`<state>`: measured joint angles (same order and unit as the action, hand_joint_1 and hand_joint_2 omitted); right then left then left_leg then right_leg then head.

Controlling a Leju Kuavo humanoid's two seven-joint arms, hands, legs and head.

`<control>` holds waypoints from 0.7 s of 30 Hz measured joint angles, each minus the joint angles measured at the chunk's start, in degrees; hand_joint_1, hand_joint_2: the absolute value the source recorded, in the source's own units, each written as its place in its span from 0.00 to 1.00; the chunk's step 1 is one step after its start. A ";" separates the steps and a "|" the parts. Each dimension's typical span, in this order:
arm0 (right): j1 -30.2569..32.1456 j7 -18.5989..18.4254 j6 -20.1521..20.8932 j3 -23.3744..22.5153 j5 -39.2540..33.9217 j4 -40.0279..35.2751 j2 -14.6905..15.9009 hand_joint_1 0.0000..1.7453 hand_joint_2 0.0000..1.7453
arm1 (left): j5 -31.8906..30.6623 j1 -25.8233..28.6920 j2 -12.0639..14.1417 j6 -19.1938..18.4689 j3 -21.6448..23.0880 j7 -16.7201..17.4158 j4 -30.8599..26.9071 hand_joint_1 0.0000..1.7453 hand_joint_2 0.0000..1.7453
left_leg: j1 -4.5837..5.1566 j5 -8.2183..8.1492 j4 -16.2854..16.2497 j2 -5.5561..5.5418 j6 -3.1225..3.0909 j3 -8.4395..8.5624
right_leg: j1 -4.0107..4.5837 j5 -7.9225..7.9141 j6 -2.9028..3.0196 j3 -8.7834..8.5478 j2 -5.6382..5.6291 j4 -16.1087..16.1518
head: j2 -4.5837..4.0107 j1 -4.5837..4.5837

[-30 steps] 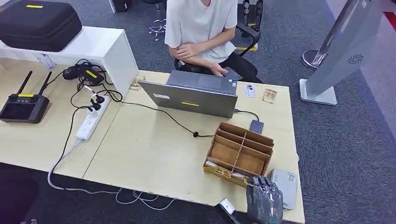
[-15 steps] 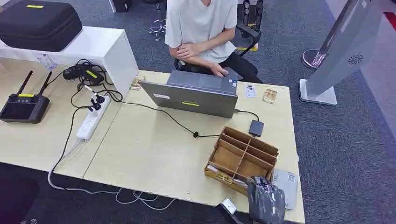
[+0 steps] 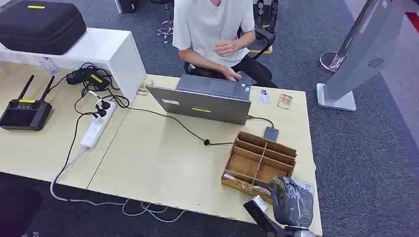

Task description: Pass the card to the sensor for recognition and then transmit it.

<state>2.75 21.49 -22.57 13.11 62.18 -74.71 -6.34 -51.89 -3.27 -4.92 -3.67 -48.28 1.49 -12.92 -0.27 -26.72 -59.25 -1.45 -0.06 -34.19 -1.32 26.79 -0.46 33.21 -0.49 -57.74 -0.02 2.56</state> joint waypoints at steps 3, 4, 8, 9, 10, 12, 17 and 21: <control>-5.35 -0.52 6.21 -1.66 -4.07 -3.57 -0.65 1.00 1.00 | -1.20 -0.07 0.15 -0.57 0.00 0.35 0.00 0.00 1.00 | 0.00 0.10 0.00 0.11 0.01 0.00 | 0.00 -0.08 0.04 0.04 -0.07 0.00 | 0.00 -0.02; -7.64 -1.21 7.67 -2.08 -4.78 -4.19 -0.68 1.00 1.00 | -1.51 -0.09 0.24 -0.66 0.00 0.35 0.00 0.00 1.00 | 0.00 0.14 0.00 0.12 -0.01 0.00 | 0.00 -0.11 0.09 0.05 -0.08 0.00 | 0.00 -0.04; -17.49 -4.65 11.42 -4.00 -5.09 -4.50 -0.74 1.00 1.00 | -2.66 -0.14 0.63 -1.22 0.00 0.13 0.00 0.00 1.00 | 0.01 0.31 0.00 0.13 -0.03 -0.04 | -0.01 -0.27 0.01 0.09 -0.10 -0.01 | 0.00 -0.04; -20.55 -5.47 12.23 -4.61 -5.17 -4.10 -0.87 1.00 1.00 | -2.82 -0.17 0.79 -1.38 0.00 0.04 0.00 0.00 1.00 | 0.00 0.31 0.00 0.13 -0.03 -0.05 | 0.00 -0.31 0.01 0.10 -0.10 -0.01 | 0.00 -0.02; -22.96 -6.34 13.04 -5.20 -5.37 -3.58 -1.16 1.00 1.00 | -3.06 -0.18 0.92 -1.53 0.00 -0.11 0.00 0.00 1.00 | 0.00 0.33 0.00 0.13 -0.05 -0.04 | 0.00 -0.32 0.02 0.10 -0.10 -0.01 | 0.00 -0.07; -27.23 -7.87 14.17 -6.51 -5.63 -2.13 -1.97 1.00 1.00 | -3.63 -0.19 1.05 -1.73 0.00 -0.35 0.00 0.00 1.00 | 0.00 0.41 0.00 0.12 -0.04 -0.05 | 0.00 -0.33 0.02 0.10 -0.09 -0.01 | 0.00 -0.07; -35.01 -9.73 14.79 -9.09 -4.82 2.11 -3.69 1.00 1.00 | -4.65 -0.19 1.33 -1.92 0.00 -0.66 0.00 0.00 1.00 | -0.01 0.42 0.00 0.10 -0.04 -0.05 | 0.01 -0.33 0.03 0.09 -0.08 -0.03 | 0.00 -0.02; -36.41 -10.25 14.65 -9.75 -4.17 3.59 -4.39 1.00 1.00 | -4.94 -0.20 1.36 -1.97 0.00 -0.83 0.00 0.00 1.00 | -0.01 0.41 0.00 0.09 -0.04 -0.09 | 0.00 -0.33 0.03 0.11 -0.07 -0.03 | 0.00 -0.04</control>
<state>-33.66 11.23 -7.91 3.37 58.01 -71.12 -10.73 -56.83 -3.47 -3.56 -5.64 -48.28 0.66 -12.92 -0.28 -26.31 -59.26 -1.36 -0.11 -34.28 -1.31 26.46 -0.43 33.33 -0.56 -57.77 -0.02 2.51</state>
